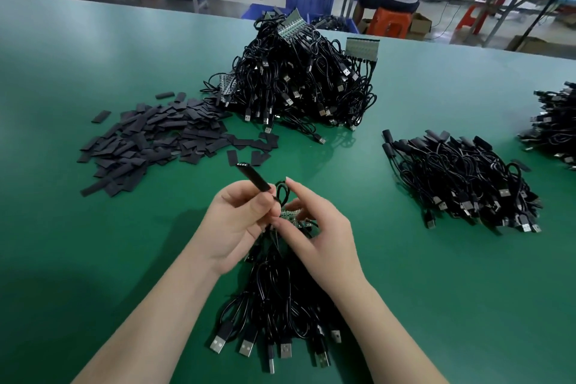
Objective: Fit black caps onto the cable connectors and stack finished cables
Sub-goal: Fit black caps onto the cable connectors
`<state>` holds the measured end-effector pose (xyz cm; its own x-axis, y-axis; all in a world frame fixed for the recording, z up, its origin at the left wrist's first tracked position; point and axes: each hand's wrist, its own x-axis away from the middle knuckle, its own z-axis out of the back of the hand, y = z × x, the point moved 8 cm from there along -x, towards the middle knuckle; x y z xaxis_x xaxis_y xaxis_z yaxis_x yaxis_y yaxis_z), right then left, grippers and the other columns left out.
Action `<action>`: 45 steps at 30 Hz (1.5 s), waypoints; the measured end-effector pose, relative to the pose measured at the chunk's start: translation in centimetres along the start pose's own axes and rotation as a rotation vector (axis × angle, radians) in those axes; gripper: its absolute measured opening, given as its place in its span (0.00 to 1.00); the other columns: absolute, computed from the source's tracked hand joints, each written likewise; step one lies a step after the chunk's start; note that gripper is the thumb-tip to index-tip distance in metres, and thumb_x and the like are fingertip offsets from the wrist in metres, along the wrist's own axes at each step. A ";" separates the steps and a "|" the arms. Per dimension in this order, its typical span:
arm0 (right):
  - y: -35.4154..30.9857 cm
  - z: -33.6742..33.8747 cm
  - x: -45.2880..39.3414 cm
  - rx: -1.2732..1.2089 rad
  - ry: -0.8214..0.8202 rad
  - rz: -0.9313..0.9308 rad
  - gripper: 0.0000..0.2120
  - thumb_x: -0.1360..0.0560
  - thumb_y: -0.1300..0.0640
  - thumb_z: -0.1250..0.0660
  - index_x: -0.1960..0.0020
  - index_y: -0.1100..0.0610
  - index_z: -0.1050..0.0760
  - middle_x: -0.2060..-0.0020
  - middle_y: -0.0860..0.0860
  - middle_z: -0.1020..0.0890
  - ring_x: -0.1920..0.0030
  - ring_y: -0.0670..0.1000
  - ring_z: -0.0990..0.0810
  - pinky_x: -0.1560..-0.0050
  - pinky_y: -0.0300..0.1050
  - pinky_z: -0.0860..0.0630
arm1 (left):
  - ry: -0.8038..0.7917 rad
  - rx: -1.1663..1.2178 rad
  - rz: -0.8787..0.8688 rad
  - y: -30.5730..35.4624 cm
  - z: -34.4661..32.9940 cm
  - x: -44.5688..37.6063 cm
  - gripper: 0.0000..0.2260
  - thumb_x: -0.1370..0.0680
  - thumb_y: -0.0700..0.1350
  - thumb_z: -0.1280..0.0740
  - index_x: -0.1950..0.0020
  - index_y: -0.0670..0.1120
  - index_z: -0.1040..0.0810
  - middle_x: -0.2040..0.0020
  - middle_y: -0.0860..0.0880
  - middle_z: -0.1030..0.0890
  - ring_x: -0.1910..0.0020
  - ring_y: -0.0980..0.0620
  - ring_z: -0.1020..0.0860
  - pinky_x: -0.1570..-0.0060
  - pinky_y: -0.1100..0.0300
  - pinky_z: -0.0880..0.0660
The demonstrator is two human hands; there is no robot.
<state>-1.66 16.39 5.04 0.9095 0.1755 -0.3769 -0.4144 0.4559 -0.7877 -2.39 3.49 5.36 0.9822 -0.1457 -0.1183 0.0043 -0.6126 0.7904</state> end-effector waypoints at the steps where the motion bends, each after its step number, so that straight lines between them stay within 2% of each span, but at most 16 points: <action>1: -0.4 0.3 0.0 0.000 0.034 0.024 0.24 0.27 0.46 0.29 0.32 0.43 0.26 0.50 0.41 0.22 0.48 0.42 0.23 0.44 0.36 0.27 | -0.019 0.044 0.020 -0.2 -0.1 0.0 0.16 0.46 0.54 0.15 0.65 0.50 0.14 0.67 0.53 0.20 0.69 0.57 0.22 0.65 0.63 0.24; 5: -1.2 0.4 -0.2 -0.075 0.019 0.083 0.16 0.28 0.51 0.26 0.42 0.45 0.24 0.43 0.41 0.22 0.39 0.41 0.24 0.37 0.37 0.29 | -0.096 0.136 0.066 0.1 -0.3 0.3 0.13 0.42 0.51 0.16 0.64 0.50 0.15 0.68 0.54 0.22 0.72 0.59 0.24 0.66 0.64 0.25; 8: -1.5 -0.1 -0.1 -0.190 -0.043 0.017 0.19 0.29 0.58 0.24 0.48 0.40 0.29 0.50 0.38 0.20 0.46 0.41 0.20 0.43 0.33 0.27 | -0.033 0.218 0.084 0.0 0.2 0.3 0.15 0.45 0.50 0.15 0.64 0.49 0.15 0.69 0.54 0.23 0.75 0.59 0.27 0.69 0.66 0.26; 12: -2.7 2.8 -1.5 -0.420 0.084 -0.017 0.15 0.26 0.66 0.29 0.47 0.48 0.25 0.58 0.46 0.19 0.57 0.50 0.16 0.54 0.43 0.21 | 0.078 0.162 0.036 0.5 1.2 0.0 0.16 0.40 0.50 0.17 0.56 0.50 0.13 0.62 0.53 0.18 0.68 0.58 0.22 0.63 0.64 0.22; 15: -1.1 8.6 -3.7 -0.502 0.275 -0.189 0.11 0.23 0.64 0.31 0.46 0.50 0.23 0.60 0.49 0.17 0.64 0.48 0.16 0.66 0.39 0.21 | 0.175 -0.079 0.016 0.3 2.1 -0.1 0.08 0.29 0.45 0.28 0.51 0.51 0.13 0.59 0.51 0.17 0.63 0.56 0.20 0.59 0.64 0.22; 17: 0.7 13.7 -4.8 -0.430 0.431 -0.290 0.10 0.24 0.61 0.30 0.46 0.49 0.22 0.61 0.49 0.16 0.65 0.46 0.17 0.66 0.39 0.21 | 0.227 -0.306 0.001 0.2 2.4 0.0 0.08 0.26 0.44 0.31 0.51 0.53 0.14 0.59 0.51 0.16 0.61 0.55 0.19 0.57 0.64 0.22; 20: 2.9 21.5 -5.4 -0.009 0.654 -0.326 0.12 0.24 0.58 0.31 0.41 0.50 0.21 0.58 0.48 0.15 0.64 0.41 0.16 0.63 0.36 0.20 | 0.224 -0.852 -0.121 0.7 1.7 0.2 0.11 0.22 0.42 0.32 0.51 0.58 0.15 0.56 0.57 0.16 0.56 0.59 0.18 0.54 0.69 0.23; 22: 4.0 25.2 -5.6 0.396 0.698 -0.329 0.14 0.22 0.57 0.34 0.37 0.54 0.22 0.52 0.53 0.15 0.58 0.47 0.16 0.56 0.44 0.19 | 0.171 -1.172 -0.195 0.6 0.7 0.4 0.10 0.23 0.44 0.31 0.49 0.60 0.17 0.54 0.64 0.18 0.51 0.65 0.21 0.52 0.75 0.27; 24: 6.3 27.0 -5.9 0.731 0.565 -0.436 0.17 0.21 0.56 0.36 0.33 0.56 0.24 0.46 0.60 0.17 0.47 0.61 0.19 0.47 0.55 0.21 | 0.132 -1.334 -0.216 0.0 0.1 0.5 0.09 0.23 0.45 0.31 0.47 0.58 0.17 0.51 0.69 0.21 0.48 0.69 0.24 0.49 0.78 0.32; 27: 9.0 26.8 -5.2 1.082 0.289 -0.675 0.18 0.22 0.56 0.35 0.32 0.54 0.24 0.42 0.63 0.21 0.41 0.65 0.24 0.42 0.57 0.29 | 0.143 -1.488 -0.266 -0.1 -0.1 0.6 0.09 0.23 0.46 0.31 0.44 0.55 0.16 0.48 0.63 0.20 0.46 0.64 0.25 0.43 0.68 0.33; 29: 7.3 25.1 -5.2 1.136 0.350 -0.553 0.18 0.25 0.60 0.34 0.37 0.54 0.21 0.42 0.61 0.20 0.42 0.64 0.24 0.40 0.57 0.33 | 0.165 -1.544 -0.257 -0.3 0.3 0.4 0.11 0.23 0.49 0.31 0.41 0.54 0.17 0.44 0.59 0.19 0.42 0.58 0.24 0.40 0.61 0.32; 31: 4.4 21.0 -4.9 1.048 0.370 -0.341 0.15 0.26 0.59 0.32 0.40 0.54 0.19 0.43 0.59 0.19 0.44 0.63 0.22 0.42 0.56 0.31 | 0.164 -1.612 -0.163 -1.1 0.9 0.0 0.16 0.22 0.54 0.34 0.35 0.54 0.22 0.37 0.57 0.22 0.36 0.55 0.27 0.35 0.56 0.33; 33: 3.1 15.5 -4.6 0.838 0.223 -0.254 0.14 0.26 0.53 0.30 0.41 0.52 0.18 0.46 0.55 0.16 0.46 0.61 0.20 0.46 0.54 0.25 | 0.143 -1.641 -0.063 -2.0 1.5 -0.3 0.21 0.21 0.59 0.37 0.30 0.54 0.26 0.31 0.56 0.26 0.31 0.54 0.31 0.31 0.54 0.36; 38: 4.5 2.7 -2.5 0.556 -0.264 -0.493 0.22 0.24 0.37 0.37 0.36 0.48 0.22 0.41 0.50 0.19 0.36 0.58 0.26 0.36 0.51 0.28 | 0.117 -1.636 -0.052 -2.0 1.7 -0.3 0.19 0.22 0.59 0.36 0.33 0.55 0.23 0.36 0.57 0.22 0.34 0.56 0.28 0.35 0.57 0.33; 42: 5.5 0.2 -2.5 0.430 -0.292 -0.601 0.14 0.24 0.42 0.34 0.41 0.45 0.21 0.42 0.47 0.18 0.36 0.56 0.27 0.36 0.50 0.29 | 0.111 -1.577 -0.061 -2.1 1.7 -0.3 0.17 0.22 0.55 0.34 0.34 0.55 0.22 0.37 0.57 0.21 0.35 0.56 0.28 0.38 0.61 0.33; 45: 5.6 0.3 -2.8 0.144 -0.210 -0.602 0.05 0.25 0.51 0.29 0.50 0.47 0.22 0.52 0.48 0.16 0.46 0.52 0.19 0.40 0.50 0.24 | 0.143 -1.495 -0.077 -2.0 1.8 -0.3 0.17 0.22 0.54 0.34 0.33 0.53 0.23 0.37 0.57 0.22 0.37 0.58 0.27 0.42 0.65 0.34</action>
<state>-6.53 18.66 1.84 0.9744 0.0126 0.2243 0.1649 0.6377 -0.7524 -3.04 3.32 2.74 0.9798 -0.0224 -0.1986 0.1510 0.7335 0.6627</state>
